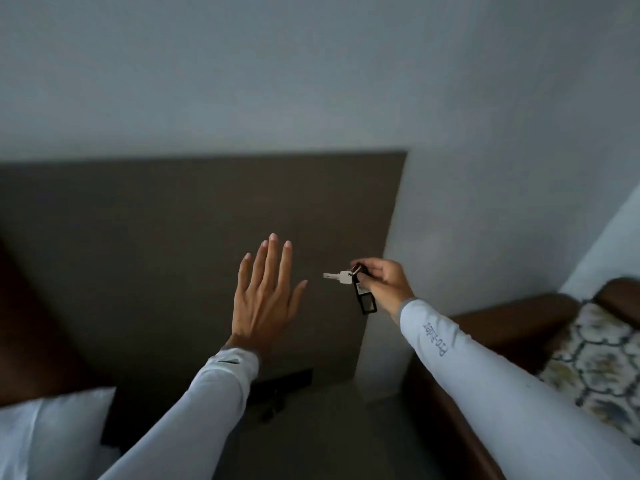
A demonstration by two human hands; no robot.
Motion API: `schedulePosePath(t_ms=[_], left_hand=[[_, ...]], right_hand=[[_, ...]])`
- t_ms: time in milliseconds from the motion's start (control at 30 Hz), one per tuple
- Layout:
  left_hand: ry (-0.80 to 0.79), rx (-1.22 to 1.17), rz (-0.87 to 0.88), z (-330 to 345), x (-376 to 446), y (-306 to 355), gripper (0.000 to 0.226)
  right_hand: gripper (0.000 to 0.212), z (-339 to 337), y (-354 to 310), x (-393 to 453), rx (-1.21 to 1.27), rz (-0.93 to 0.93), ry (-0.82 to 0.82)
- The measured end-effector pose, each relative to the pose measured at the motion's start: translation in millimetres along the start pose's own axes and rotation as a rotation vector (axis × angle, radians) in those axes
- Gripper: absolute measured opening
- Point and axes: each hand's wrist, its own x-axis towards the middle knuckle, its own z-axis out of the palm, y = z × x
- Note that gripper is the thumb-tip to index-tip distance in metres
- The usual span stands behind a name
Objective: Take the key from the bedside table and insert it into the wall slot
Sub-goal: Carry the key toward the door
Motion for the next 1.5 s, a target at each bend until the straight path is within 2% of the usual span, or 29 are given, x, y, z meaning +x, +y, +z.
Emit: schedulePosePath(t_ms=[233,500,667,1067,1333,1500], left_hand=[[0.205,-0.081,0.17,-91.3,106.7,90.0,0.066],[0.304,-0.197,0.329,-149.4,164.4,236.3,0.069],[0.345,-0.296,0.407,-173.0,177.3,356.9,0.069],[0.413,-0.51,0.627,-207.3,139.9,678.7,0.07],[0.366,-0.654,0.805,-222.7,104.4,864.8,0.073],[0.37,-0.769,0.887,-232.3,81.1,978.7,0.073]], right_hand=[[0.028,-119.7,-133.1,-32.2,-0.004,-0.195,0.18],[0.027,-265.9,-199.6,-106.0,-0.029,-0.31,0.428],[0.023,-375.0,-217.5,-173.3,-0.012,-0.314,0.577],[0.019,-642.0,-223.8,-369.5,-0.192,-0.243,0.914],[0.014,-770.8,-204.1,-489.4,-0.244,-0.14,1.161],[0.015,-840.3,-198.8,-560.7,-0.4,-0.102,1.315]])
